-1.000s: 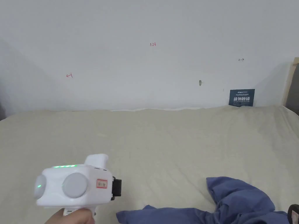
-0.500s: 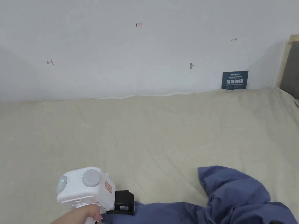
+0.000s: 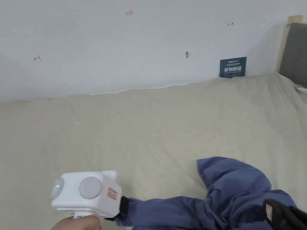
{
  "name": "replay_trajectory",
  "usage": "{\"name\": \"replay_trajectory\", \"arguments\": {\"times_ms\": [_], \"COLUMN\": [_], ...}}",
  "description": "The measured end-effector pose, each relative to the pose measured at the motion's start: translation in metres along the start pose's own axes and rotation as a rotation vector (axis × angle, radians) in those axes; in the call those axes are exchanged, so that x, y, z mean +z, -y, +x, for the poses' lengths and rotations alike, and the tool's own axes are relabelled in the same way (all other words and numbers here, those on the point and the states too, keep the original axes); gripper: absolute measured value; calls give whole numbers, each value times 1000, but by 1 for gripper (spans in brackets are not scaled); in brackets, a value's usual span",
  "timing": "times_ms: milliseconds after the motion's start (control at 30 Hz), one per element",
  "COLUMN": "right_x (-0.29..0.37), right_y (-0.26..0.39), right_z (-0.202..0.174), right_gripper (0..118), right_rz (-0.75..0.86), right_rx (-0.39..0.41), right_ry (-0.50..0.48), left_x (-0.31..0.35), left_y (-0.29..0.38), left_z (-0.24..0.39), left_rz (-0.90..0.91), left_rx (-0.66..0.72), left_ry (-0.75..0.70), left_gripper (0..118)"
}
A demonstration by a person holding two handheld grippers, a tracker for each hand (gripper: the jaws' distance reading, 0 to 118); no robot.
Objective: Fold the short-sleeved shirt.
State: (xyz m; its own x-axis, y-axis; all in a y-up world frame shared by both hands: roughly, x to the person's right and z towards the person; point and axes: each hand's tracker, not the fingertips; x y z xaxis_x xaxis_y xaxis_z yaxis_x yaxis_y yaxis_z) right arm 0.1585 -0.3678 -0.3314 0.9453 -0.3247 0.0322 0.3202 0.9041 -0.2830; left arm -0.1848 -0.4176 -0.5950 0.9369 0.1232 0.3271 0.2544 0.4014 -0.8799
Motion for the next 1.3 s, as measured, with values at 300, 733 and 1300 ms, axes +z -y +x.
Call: {"name": "replay_trajectory", "arguments": {"times_ms": [300,733,1300], "right_x": [-145,-304,-174], "right_y": [-138,-72,-166], "right_z": [76,106,106], "right_gripper": [0,113,3], "right_rz": [-447,-816,-584], "right_rx": [71,67,-114], "right_ry": [99,251,-25], "left_x": [9,-6,78], "left_y": [10,25,10], "left_z": [-13,-26,-33], "left_rz": [73,67,256], "left_rx": [58,53,114], "left_ry": [29,65,203], "left_gripper": [6,6,6]}}
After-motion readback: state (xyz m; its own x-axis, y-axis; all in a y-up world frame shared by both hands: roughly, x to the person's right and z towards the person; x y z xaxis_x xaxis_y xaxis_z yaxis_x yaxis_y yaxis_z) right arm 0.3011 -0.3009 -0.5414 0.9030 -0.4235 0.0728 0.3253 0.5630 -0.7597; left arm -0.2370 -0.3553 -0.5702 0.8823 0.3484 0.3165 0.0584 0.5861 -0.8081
